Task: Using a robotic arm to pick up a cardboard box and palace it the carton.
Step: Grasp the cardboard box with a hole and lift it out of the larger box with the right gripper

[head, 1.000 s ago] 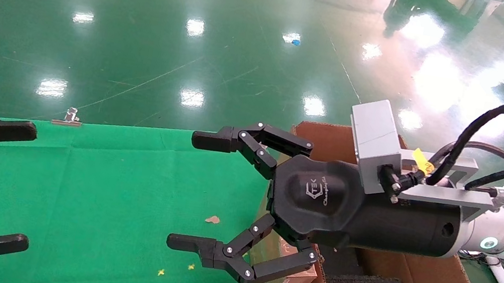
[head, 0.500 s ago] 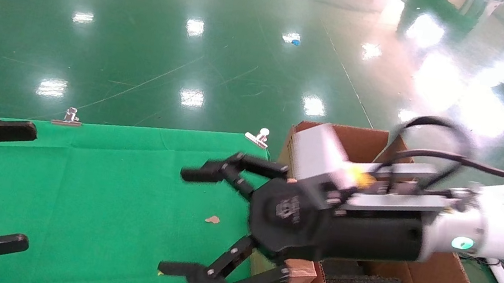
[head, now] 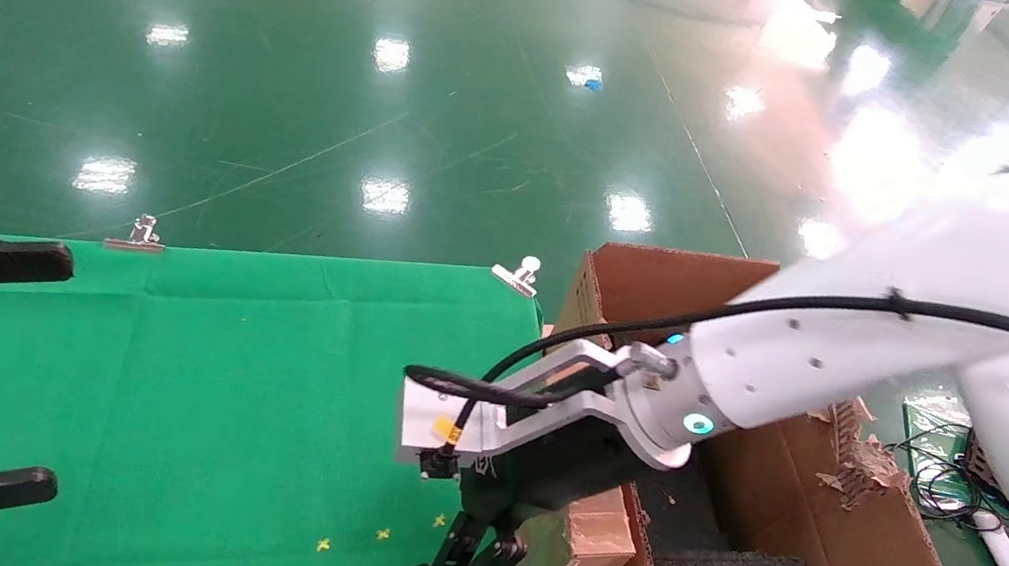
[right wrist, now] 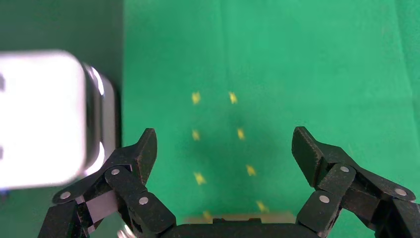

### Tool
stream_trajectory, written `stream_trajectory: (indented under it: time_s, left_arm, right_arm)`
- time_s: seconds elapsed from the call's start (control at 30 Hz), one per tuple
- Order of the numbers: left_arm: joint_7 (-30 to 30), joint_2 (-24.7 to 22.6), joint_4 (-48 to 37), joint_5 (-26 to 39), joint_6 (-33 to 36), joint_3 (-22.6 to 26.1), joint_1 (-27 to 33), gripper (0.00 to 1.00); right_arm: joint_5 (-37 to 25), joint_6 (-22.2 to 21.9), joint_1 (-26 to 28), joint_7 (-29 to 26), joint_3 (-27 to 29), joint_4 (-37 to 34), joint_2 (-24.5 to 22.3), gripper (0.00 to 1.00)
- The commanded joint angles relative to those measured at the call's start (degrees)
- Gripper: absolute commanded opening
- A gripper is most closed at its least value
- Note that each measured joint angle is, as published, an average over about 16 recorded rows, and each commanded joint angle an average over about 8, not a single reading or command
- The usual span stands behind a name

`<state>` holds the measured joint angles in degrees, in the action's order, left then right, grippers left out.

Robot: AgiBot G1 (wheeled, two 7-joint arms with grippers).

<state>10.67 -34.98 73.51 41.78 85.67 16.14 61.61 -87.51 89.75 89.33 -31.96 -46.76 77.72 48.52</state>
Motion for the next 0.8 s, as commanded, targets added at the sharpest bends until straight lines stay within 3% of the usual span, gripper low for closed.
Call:
stream_trajectory:
  time_s: [0.03, 0.5, 0.8]
  left_arm:
    - [0.0, 0.0, 0.0, 0.0, 0.0, 0.0, 0.0, 1.0]
    - [0.0, 0.0, 0.0, 0.0, 0.0, 0.1, 0.0, 1.0]
    - [-0.1, 0.0, 0.0, -0.1, 0.0, 0.1, 0.0, 1.0]
  right_arm:
    - [-3.0, 0.3, 2.2, -1.2, -3.1, 0.0, 1.5, 1.0]
    - [-2.2, 1.0, 23.3, -7.0, -20.4, -0.1, -2.5, 1.0]
    - [-0.3, 0.7, 30.6, -9.2, -34.0, -0.1, -2.7, 1.0]
